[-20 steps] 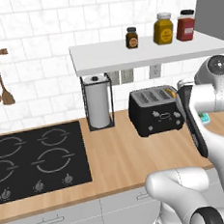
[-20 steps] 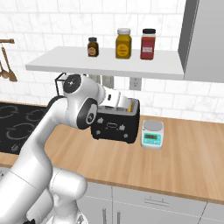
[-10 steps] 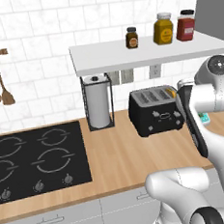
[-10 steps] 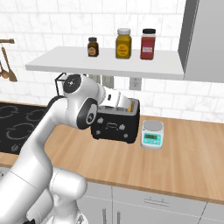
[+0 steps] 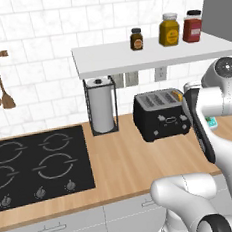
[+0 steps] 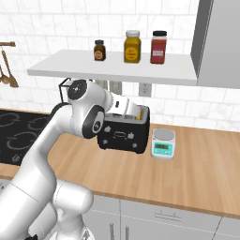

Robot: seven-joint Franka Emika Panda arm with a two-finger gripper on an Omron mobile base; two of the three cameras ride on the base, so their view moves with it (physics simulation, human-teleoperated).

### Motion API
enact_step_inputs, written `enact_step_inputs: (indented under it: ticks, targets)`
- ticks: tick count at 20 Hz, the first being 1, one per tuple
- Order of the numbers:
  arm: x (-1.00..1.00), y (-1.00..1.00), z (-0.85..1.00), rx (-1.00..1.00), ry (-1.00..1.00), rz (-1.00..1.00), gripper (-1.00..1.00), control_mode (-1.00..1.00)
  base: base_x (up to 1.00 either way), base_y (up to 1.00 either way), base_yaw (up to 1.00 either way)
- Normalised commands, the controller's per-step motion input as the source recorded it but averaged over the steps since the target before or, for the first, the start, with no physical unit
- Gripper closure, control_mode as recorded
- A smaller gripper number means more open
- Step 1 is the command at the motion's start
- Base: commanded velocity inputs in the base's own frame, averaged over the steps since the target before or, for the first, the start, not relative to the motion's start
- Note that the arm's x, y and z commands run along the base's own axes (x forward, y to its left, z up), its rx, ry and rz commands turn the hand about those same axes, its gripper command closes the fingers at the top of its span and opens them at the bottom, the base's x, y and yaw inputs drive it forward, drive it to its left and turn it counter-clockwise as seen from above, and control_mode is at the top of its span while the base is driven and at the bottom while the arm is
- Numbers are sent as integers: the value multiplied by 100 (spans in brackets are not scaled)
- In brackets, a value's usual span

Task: Start the toaster. Once the lever pops up, take the bread to the plate on the dining counter.

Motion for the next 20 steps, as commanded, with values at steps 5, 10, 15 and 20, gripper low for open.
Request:
enact_step_inputs:
  ticks: [5,10,15,20]
  targets:
    - [0,0,0,0,0,0,100,-100,0,0,0]
    - [0,0,0,0,0,0,100,-100,0,0,0]
    - [0,0,0,0,0,0,100,-100,0,0,0]
    - [0,0,0,0,0,0,100,-100,0,0,0]
